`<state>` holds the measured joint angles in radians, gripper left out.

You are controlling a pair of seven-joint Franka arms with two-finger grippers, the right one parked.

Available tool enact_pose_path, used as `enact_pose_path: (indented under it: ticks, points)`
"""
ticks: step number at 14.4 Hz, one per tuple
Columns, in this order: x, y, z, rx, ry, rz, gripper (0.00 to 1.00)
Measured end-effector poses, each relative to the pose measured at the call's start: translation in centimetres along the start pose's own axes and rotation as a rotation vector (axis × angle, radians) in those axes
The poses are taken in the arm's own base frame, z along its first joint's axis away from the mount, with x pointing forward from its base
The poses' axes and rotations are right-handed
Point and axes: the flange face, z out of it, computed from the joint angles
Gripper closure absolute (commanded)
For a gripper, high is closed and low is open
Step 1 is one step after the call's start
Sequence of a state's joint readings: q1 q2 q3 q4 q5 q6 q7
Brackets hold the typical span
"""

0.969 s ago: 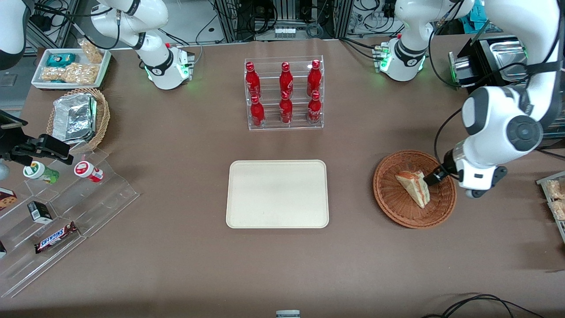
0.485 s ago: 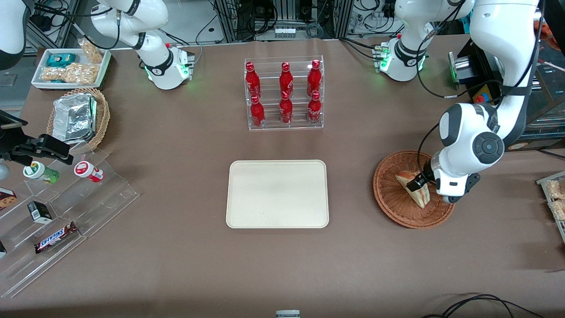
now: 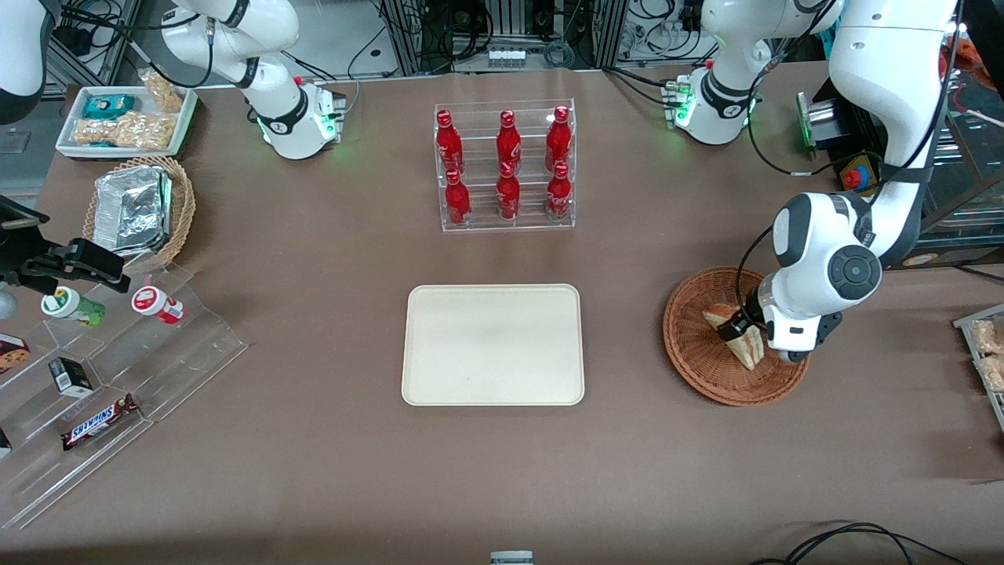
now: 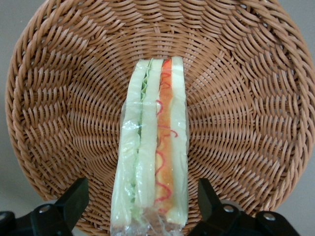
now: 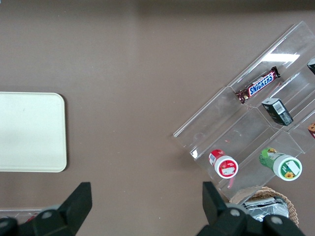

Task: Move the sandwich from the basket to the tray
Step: 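Close the left gripper on the sandwich and lift it, then carry the held sandwich over the cream tray with the left gripper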

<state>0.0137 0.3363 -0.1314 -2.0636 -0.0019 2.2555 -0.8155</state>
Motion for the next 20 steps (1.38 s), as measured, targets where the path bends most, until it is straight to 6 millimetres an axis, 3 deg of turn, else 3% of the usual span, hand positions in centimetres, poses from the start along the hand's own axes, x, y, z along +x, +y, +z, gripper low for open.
enact_pose_path:
  ticks: [1,2,7,10,13,16,20]
  points:
    - [0.0,0.0,0.0,0.0,0.0,-0.003,0.81]
    - [0.0,0.0,0.0,0.0,0.0,-0.004,0.87]
    - [0.3,0.3,-1.1,-0.006,0.006,-0.005,0.92]
    - [0.6,1.3,-4.7,0.001,0.001,0.002,0.93]
    - [-0.9,3.9,-9.9,-0.016,0.012,0.051,0.96]
    - [-5.3,8.2,-12.7,-0.028,0.064,0.18,0.97]
    - [-16.2,15.8,-13.3,-0.034,0.115,0.376,0.97]
